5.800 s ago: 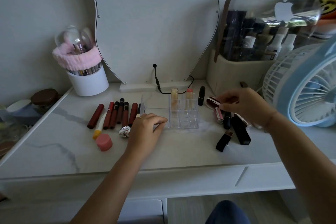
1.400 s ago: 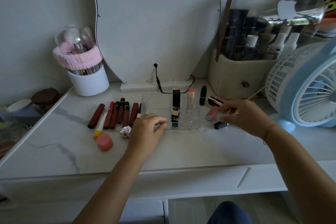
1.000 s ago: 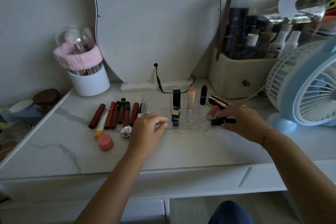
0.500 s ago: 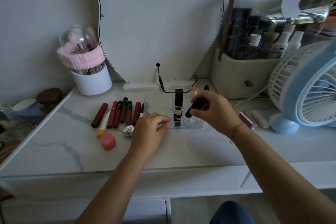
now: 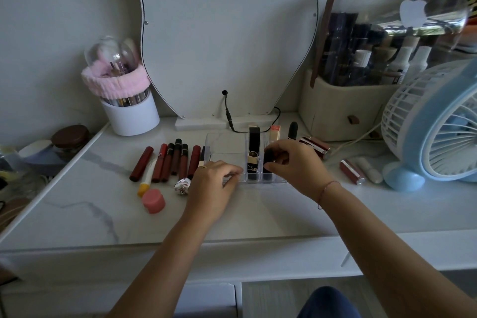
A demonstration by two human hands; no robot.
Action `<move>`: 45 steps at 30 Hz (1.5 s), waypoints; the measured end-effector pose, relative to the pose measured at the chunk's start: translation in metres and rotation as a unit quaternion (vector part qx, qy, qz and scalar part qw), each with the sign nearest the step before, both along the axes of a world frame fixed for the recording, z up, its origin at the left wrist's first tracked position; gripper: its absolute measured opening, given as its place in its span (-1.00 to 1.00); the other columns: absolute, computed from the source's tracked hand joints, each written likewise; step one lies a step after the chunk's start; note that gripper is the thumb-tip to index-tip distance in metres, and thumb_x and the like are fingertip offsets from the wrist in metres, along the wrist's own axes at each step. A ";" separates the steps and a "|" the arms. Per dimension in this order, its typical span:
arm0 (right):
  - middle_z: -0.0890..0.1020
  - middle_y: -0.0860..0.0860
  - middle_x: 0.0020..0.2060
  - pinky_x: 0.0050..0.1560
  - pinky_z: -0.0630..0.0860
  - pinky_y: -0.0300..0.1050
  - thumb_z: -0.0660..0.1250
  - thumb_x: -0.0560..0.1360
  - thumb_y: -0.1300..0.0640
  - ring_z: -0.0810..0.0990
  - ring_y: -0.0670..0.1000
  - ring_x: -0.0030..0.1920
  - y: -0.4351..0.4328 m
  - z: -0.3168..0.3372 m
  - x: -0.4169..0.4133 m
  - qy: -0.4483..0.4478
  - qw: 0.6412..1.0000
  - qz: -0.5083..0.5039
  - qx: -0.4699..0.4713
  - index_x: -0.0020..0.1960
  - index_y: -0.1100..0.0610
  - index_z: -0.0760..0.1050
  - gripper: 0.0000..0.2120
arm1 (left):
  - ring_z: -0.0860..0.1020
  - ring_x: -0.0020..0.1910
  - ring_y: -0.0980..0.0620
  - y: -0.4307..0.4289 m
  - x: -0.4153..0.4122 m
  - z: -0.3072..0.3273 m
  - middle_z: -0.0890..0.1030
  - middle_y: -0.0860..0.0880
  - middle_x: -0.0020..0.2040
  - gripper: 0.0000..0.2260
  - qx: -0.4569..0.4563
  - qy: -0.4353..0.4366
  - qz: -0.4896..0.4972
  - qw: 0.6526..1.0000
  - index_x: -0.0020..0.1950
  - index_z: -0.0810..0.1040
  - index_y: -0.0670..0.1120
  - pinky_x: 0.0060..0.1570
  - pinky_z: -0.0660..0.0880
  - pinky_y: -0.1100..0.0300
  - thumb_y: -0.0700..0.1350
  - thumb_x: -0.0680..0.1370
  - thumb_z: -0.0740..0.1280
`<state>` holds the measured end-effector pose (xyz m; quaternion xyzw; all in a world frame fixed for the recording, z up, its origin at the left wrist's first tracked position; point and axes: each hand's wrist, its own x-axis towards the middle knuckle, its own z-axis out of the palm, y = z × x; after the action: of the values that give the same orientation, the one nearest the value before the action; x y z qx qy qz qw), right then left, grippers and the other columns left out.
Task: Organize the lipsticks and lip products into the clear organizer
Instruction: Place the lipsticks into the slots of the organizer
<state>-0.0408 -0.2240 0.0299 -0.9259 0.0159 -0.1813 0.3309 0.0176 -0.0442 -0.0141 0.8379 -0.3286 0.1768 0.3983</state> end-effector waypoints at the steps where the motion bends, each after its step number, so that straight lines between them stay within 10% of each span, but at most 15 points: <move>1: 0.63 0.02 -0.08 0.03 0.54 -0.23 0.39 0.42 0.20 0.58 -0.04 -0.10 -0.002 -0.001 -0.002 -0.001 1.000 -0.001 0.007 0.11 0.13 0.54 -0.74 | 0.59 -0.11 0.02 0.000 0.000 0.000 0.69 -0.04 -0.13 -0.86 0.000 0.001 0.000 1.000 -0.04 0.67 -0.10 -0.06 0.50 0.13 -0.25 0.43 0.42; 5: 0.57 -0.06 -0.11 -0.07 0.50 -0.41 0.39 0.42 0.16 0.55 -0.16 -0.13 -0.025 -0.003 -0.015 -0.010 0.999 -0.026 0.015 0.15 0.12 0.52 -0.69 | 0.58 -0.12 0.02 0.000 0.000 0.000 0.69 -0.04 -0.14 -0.87 0.003 0.002 0.003 1.000 -0.05 0.67 -0.10 -0.07 0.50 0.12 -0.25 0.44 0.42; 8: 0.60 0.04 -0.09 -0.11 0.51 -0.16 0.36 0.44 0.12 0.54 -0.01 -0.14 -0.056 -0.004 -0.026 -0.031 0.981 -0.182 -0.059 0.11 0.10 0.56 -0.76 | 0.58 -0.12 0.03 0.000 0.000 0.000 0.69 -0.03 -0.14 -0.89 0.003 0.004 0.004 1.000 -0.06 0.66 -0.10 -0.07 0.49 0.14 -0.22 0.44 0.42; 17: 0.61 0.18 -0.09 -0.20 0.39 -0.11 0.29 0.44 0.09 0.55 0.21 -0.09 -0.100 -0.014 -0.034 0.148 0.913 -0.346 -0.156 -0.04 0.18 0.54 -0.81 | 0.58 -0.14 0.04 -0.001 0.000 -0.001 0.69 -0.03 -0.16 -0.90 0.002 0.005 0.006 1.000 -0.08 0.67 -0.09 -0.10 0.45 0.20 -0.23 0.43 0.43; 34: 0.66 -0.10 -0.31 -0.43 0.44 -0.42 0.39 0.43 0.09 0.52 -0.20 -0.48 -0.028 0.040 0.006 -0.093 0.991 -0.071 0.064 -0.03 0.09 0.59 -0.86 | 0.59 -0.12 -0.01 0.000 0.001 -0.001 0.69 -0.05 -0.14 -0.86 -0.004 0.011 0.004 1.000 -0.06 0.67 -0.11 -0.07 0.50 0.12 -0.27 0.43 0.41; 45: 0.67 0.07 -0.12 0.06 0.57 -0.07 0.42 0.39 0.12 0.62 -0.01 -0.12 -0.014 0.027 0.028 -0.027 0.999 -0.040 -0.010 0.04 0.18 0.59 -0.75 | 0.59 -0.10 -0.02 0.001 0.000 -0.001 0.68 -0.06 -0.13 -0.86 -0.005 0.014 -0.005 1.000 -0.04 0.67 -0.11 -0.04 0.52 0.01 -0.27 0.44 0.39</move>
<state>-0.0125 -0.2378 0.0565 -0.9226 0.0424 -0.2199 0.3141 0.0181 -0.0432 -0.0152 0.8366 -0.3260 0.1653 0.4081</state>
